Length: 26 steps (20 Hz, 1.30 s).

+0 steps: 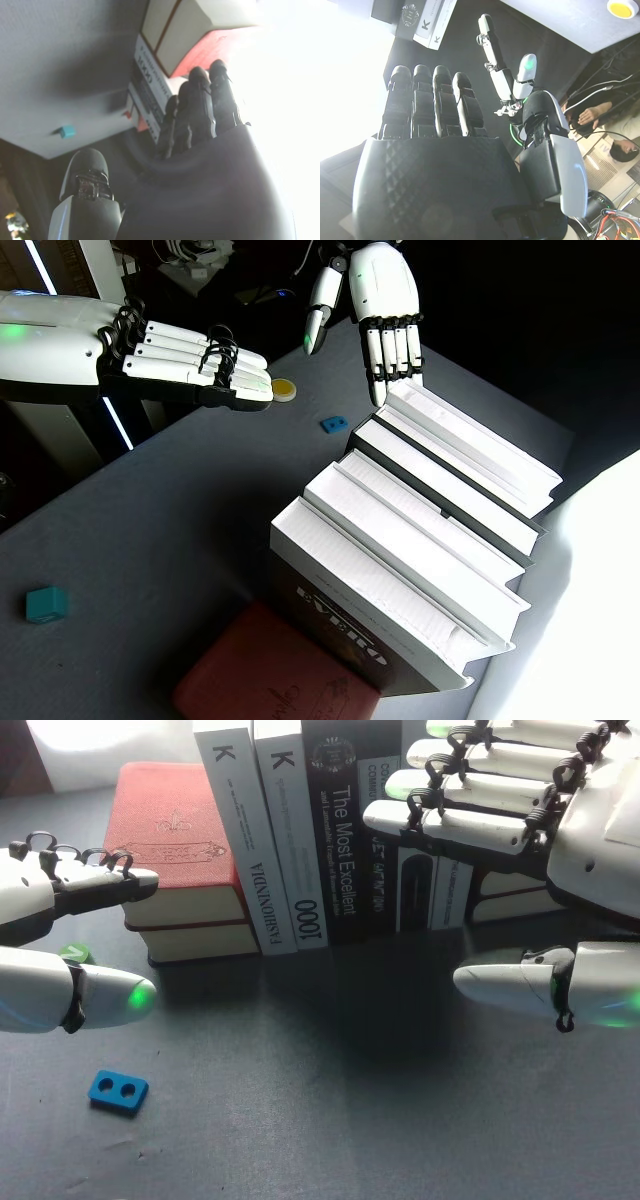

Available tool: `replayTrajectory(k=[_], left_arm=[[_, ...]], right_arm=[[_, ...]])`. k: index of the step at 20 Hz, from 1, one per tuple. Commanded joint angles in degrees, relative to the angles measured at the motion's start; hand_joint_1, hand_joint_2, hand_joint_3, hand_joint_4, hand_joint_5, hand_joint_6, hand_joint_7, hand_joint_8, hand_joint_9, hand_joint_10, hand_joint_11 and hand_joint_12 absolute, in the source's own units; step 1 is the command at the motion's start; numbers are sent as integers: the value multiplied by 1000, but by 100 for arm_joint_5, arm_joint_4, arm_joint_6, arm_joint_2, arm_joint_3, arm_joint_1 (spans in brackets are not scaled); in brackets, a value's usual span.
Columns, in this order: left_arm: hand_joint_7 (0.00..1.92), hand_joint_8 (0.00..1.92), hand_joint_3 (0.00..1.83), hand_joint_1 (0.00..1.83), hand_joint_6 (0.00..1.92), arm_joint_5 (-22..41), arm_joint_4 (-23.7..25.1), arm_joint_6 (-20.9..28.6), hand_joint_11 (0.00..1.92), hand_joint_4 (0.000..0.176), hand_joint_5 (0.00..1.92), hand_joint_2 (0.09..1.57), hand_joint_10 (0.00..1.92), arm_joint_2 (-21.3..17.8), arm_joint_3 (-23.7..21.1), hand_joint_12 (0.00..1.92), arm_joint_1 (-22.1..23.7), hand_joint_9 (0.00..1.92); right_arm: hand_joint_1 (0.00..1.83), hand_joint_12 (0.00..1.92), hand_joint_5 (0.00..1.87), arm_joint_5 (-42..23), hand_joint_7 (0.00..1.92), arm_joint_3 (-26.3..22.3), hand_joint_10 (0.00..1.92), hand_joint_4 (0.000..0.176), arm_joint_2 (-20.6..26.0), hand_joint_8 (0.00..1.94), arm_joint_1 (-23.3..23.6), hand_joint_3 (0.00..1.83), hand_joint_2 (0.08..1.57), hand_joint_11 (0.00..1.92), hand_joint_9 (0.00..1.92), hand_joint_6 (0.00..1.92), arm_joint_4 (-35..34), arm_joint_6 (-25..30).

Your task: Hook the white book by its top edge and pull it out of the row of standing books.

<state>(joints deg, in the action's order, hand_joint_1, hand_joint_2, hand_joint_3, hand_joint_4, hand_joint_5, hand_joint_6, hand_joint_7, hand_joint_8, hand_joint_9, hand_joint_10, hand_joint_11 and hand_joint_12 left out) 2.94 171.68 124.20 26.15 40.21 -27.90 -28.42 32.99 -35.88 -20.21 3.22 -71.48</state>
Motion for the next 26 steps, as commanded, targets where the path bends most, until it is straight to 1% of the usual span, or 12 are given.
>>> replayTrajectory(k=[1, 2, 3, 8, 10, 13, 15, 18, 22, 26], left_arm=[[0, 0, 264, 0, 3, -541, 59, 15, 0, 0, 0, 1093, 0, -30, 6, 0, 79, 0], [0, 0, 62, 0, 0, -540, 59, 15, 0, 0, 0, 1189, 0, -29, 3, 0, 79, 0], [0, 0, 41, 0, 0, -539, 59, 15, 0, 0, 0, 1196, 0, -29, 3, 0, 79, 0], [0, 0, 39, 0, 0, -551, 59, 15, 0, 0, 0, 1202, 0, -28, 12, 0, 79, 0], [0, 0, 36, 0, 0, -570, 59, 15, 0, 0, 0, 1200, 0, -35, 26, 0, 81, 0], [0, 0, 32, 0, 0, -628, 58, 62, 0, 0, 0, 1198, 0, -18, 42, 0, 81, 0], [0, 0, 30, 0, 0, -652, 58, 72, 0, 0, 0, 1196, 0, -19, 52, 0, 79, 0], [0, 0, 25, 0, 0, -656, 58, 130, 0, 0, 0, 1192, 0, -19, 62, 0, 79, 0], [0, 0, 23, 0, 0, -662, 58, 180, 0, 0, 0, 1194, 0, -15, 81, 0, 78, 0], [0, 0, 20, 0, 0, -641, 63, 243, 0, 0, 0, 1192, 0, -15, 91, 0, 70, 0]], right_arm=[[0, 0, 5, -759, 0, -20, 3, 0, 31, 6, 61, 310, 1006, 0, 0, 4, -6, -19], [0, 0, 0, -782, 0, -20, 0, 0, 31, 0, 66, 59, 1141, 0, 0, 0, -6, -35], [0, 0, 5, -804, 0, -20, 0, 0, 30, 0, 71, 36, 1153, 0, 0, 2, -6, -47], [0, 0, 21, -1005, 0, 24, 0, 0, -33, 0, 73, 28, 1157, 0, 0, 7, -23, -310], [0, 0, 14, -1016, 0, 125, 0, 0, -152, 0, 127, 25, 1157, 0, 0, 3, -386, -489], [0, 0, 0, -1087, 0, 387, 0, 0, -373, 0, 226, 20, 1152, 0, 0, 0, -780, -567], [0, 0, 4, -1317, 0, 511, 0, 0, -470, 0, 227, 20, 1155, 0, 0, 1, -809, -566], [0, 0, 0, -1447, 0, 604, 0, 0, -560, 0, 228, 18, 1157, 0, 0, 0, -859, -614], [0, 0, 13, -1488, 0, 825, 0, 0, -765, 0, 252, 16, 1161, 0, 0, 4, -1331, -824], [0, 0, 26, -1472, 0, 1076, 0, 0, -1034, 0, 236, 14, 1163, 0, 0, 8, -1697, -854]])
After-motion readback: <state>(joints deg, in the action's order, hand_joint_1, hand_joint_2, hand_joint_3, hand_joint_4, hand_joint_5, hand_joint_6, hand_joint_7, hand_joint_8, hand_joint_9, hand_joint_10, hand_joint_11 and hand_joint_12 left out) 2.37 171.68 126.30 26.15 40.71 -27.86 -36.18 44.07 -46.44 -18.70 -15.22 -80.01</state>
